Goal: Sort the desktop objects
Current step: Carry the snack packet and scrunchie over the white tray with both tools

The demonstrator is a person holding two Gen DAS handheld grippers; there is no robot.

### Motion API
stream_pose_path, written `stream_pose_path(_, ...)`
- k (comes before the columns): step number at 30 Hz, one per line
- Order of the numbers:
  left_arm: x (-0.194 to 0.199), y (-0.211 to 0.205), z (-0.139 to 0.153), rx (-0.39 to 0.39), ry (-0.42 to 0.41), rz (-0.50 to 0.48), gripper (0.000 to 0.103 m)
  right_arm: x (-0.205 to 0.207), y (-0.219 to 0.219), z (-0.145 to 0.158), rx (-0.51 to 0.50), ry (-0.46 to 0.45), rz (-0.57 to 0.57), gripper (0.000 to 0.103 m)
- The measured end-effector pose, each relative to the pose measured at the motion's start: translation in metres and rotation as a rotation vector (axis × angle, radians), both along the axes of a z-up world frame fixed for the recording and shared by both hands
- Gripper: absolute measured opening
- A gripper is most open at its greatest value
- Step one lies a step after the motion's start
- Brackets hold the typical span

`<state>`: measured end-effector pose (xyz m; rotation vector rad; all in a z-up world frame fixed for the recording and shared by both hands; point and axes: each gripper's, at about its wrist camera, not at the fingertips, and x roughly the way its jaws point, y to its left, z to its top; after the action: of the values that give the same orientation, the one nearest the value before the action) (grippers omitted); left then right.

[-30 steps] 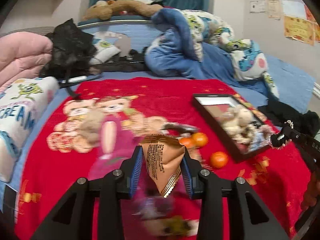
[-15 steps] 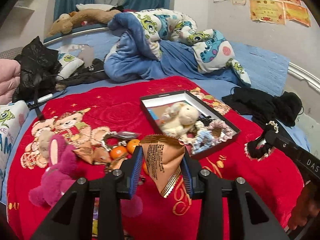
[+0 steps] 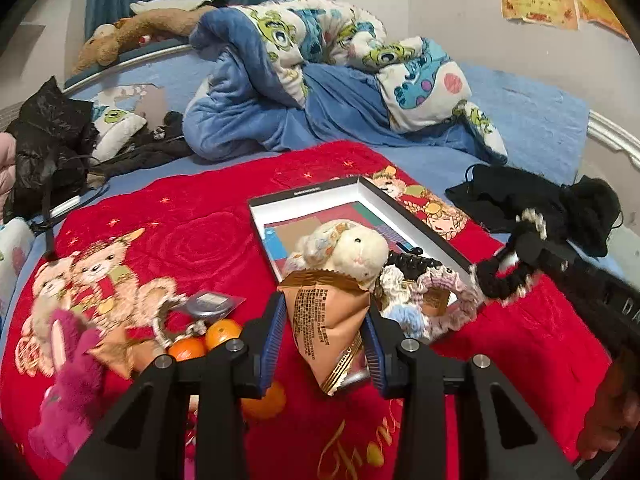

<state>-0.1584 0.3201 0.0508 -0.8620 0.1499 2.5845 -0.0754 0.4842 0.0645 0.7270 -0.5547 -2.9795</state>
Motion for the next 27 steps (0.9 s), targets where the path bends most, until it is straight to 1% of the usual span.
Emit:
stream_pose_path(6,-0.032,0.030,-0.011,-0.059,0.005,-0.017,0.038,-0.043,0.015,0.006,-0.011,0.005,0.020,0.011)
stream_pose_path(8,-0.037,0.035,-0.017,-0.085,0.017,-0.021,0.038,-0.058,0.019,0.010,0.006,0.005,0.023,0.011)
stream_pose_path(10,-0.044,0.039,-0.024,-0.114,0.014,-0.001,0.038,-0.072,0.021,0.011,0.029,0.006,0.027,0.011)
stream_pose_path(11,-0.047,0.037,-0.026,-0.116,0.016,0.018,0.038,-0.077,0.022,0.010,0.034,0.010,0.027,0.011)
stream_pose_path(13,-0.054,0.030,-0.032,-0.085,-0.006,0.040,0.038,-0.088,0.024,0.003,0.037,0.014,0.041,0.011)
stream_pose_path(16,-0.058,0.026,-0.042,-0.090,-0.024,0.034,0.038,-0.104,0.029,-0.015,0.067,-0.034,0.019,0.011)
stream_pose_path(17,-0.059,0.026,-0.045,-0.089,-0.033,0.025,0.038,-0.108,0.033,-0.022,0.065,-0.057,0.010,0.011)
stream_pose_path(20,-0.061,0.030,-0.058,-0.099,-0.053,0.014,0.038,-0.116,0.044,-0.039,0.017,-0.115,-0.003,0.011)
stream_pose_path(23,-0.062,0.036,-0.065,-0.085,-0.066,-0.002,0.038,-0.122,0.045,-0.051,0.025,-0.165,0.010,0.011)
stream_pose_path(26,-0.062,0.038,-0.069,-0.085,-0.060,0.014,0.038,-0.129,0.043,-0.061,0.057,-0.214,-0.009,0.011)
stream_pose_path(27,-0.062,0.037,-0.071,-0.079,-0.062,0.015,0.038,-0.131,0.045,-0.065,0.049,-0.226,-0.010,0.011)
